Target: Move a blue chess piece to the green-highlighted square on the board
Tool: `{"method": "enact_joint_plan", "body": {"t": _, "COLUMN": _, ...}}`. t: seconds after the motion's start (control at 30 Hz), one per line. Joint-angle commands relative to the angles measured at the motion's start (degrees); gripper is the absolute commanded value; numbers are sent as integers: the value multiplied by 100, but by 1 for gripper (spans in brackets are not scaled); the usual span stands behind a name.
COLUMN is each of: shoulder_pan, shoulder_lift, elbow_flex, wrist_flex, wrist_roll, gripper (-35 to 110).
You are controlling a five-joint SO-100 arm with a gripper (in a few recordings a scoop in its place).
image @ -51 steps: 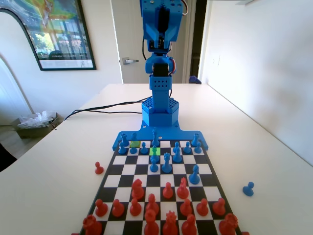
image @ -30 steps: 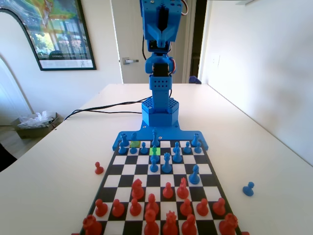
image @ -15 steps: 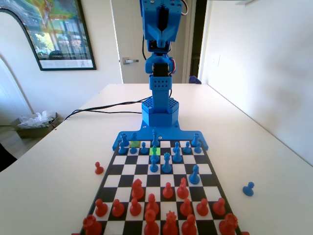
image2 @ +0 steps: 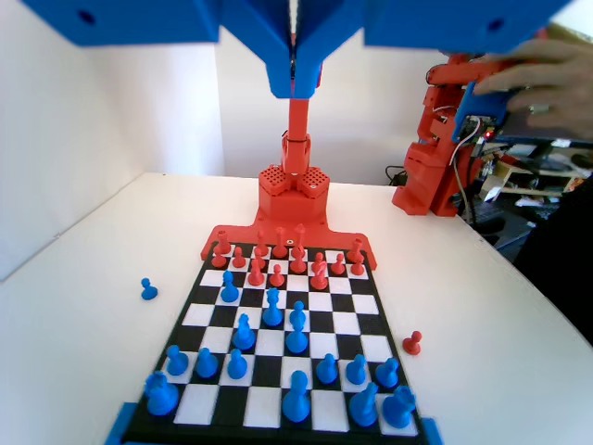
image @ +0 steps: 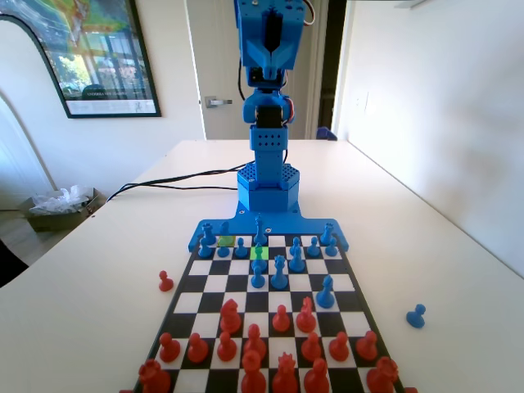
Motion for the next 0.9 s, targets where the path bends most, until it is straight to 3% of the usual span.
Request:
{"method": "enact_joint_plan", "body": {"t": 0.0, "shoulder_pan": -9, "shoulder_lift": -554, "elbow_flex": -545, "wrist_flex": 167, "wrist_roll": 272, "gripper": 1}}
{"method": "enact_joint_plan", "body": {"t": 0.57, "shoulder_pan": 861, "shoulder_lift": -3595, "elbow_flex": -1854, "wrist_flex": 580, "wrist_roll": 1969, "gripper": 1}}
{"method": "enact_joint_plan", "body": {"t": 0.87, "shoulder_pan": 1477, "shoulder_lift": -4702, "elbow_flex": -1547, "wrist_flex": 668, "wrist_roll": 1846, "gripper": 1}}
